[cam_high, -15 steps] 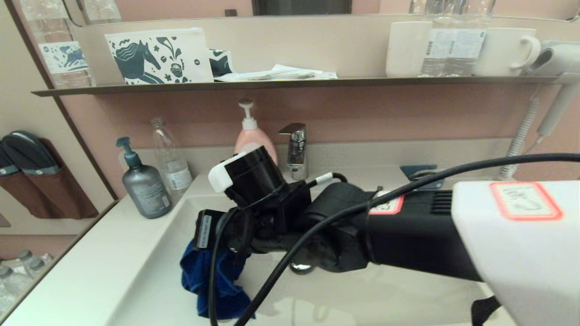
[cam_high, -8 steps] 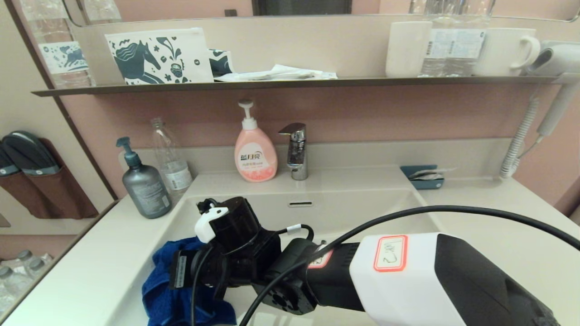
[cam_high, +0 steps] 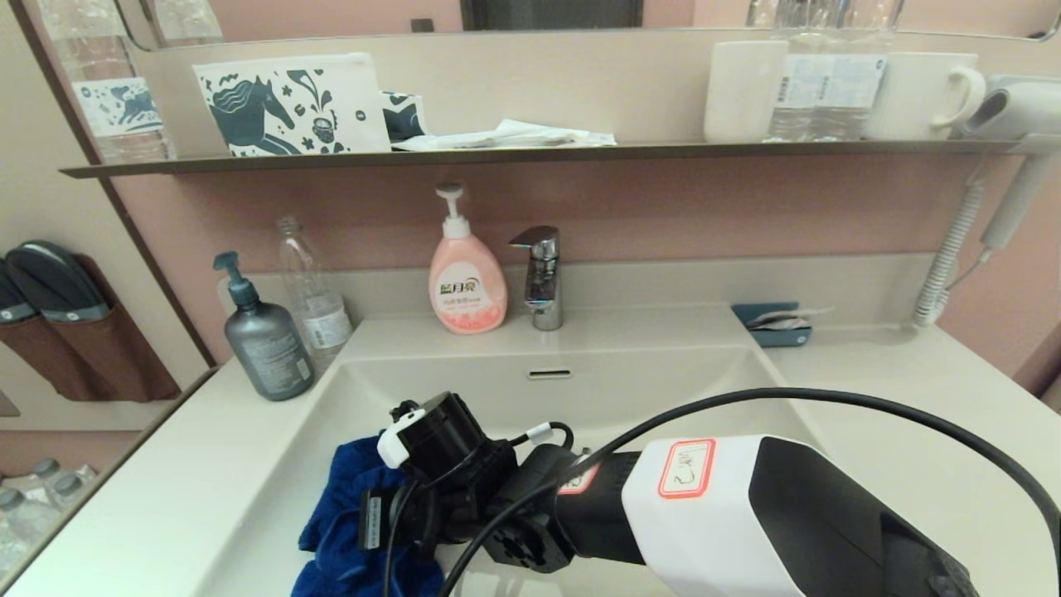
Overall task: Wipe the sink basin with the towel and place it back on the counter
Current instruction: Wipe the sink
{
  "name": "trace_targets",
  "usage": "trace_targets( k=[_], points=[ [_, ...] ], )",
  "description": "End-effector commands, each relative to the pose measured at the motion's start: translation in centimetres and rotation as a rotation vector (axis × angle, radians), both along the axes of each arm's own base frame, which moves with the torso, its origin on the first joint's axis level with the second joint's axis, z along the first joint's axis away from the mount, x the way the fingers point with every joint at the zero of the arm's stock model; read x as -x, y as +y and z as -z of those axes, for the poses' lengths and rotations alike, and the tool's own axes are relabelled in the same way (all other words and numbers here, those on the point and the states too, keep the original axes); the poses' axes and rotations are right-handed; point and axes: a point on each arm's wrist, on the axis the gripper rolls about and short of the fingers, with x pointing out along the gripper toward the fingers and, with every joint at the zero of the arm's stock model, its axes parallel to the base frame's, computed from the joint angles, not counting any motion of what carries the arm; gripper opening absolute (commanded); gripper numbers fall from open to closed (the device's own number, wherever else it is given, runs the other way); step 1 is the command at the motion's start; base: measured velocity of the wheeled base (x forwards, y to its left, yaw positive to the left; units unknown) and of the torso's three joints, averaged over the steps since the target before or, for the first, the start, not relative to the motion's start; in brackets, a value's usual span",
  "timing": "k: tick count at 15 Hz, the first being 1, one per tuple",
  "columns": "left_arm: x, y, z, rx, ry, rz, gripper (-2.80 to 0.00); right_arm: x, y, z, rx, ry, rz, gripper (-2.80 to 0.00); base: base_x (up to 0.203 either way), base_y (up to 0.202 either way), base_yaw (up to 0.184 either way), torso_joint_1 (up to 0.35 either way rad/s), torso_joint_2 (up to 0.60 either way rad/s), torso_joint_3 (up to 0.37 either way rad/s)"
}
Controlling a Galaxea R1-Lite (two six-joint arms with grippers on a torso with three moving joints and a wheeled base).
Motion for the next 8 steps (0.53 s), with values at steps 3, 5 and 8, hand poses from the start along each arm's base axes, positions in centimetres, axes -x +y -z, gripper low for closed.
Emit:
trace_targets(
  k=[3,5,8],
  points=[
    [0.0,0.0,0.0,0.0,0.002,0.0,-2.8,-0.4,-3.1,0.2,0.241,0.092,0.192,-2.8,0.0,0.0,0.0,0.0,0.0,0.0],
    [0.0,0.0,0.0,0.0,0.0,0.0,-2.8,-1.0,-4.9,-0.5,0.339,0.114,0.27,-2.8,0.0,0.0,0.0,0.0,0.0,0.0],
    [0.0,0.0,0.0,0.0,0.0,0.0,-2.8,-1.6,-7.7,-0.3,0.529,0.135,0.399,-2.8,0.0,0.0,0.0,0.0,0.0,0.0]
  ],
)
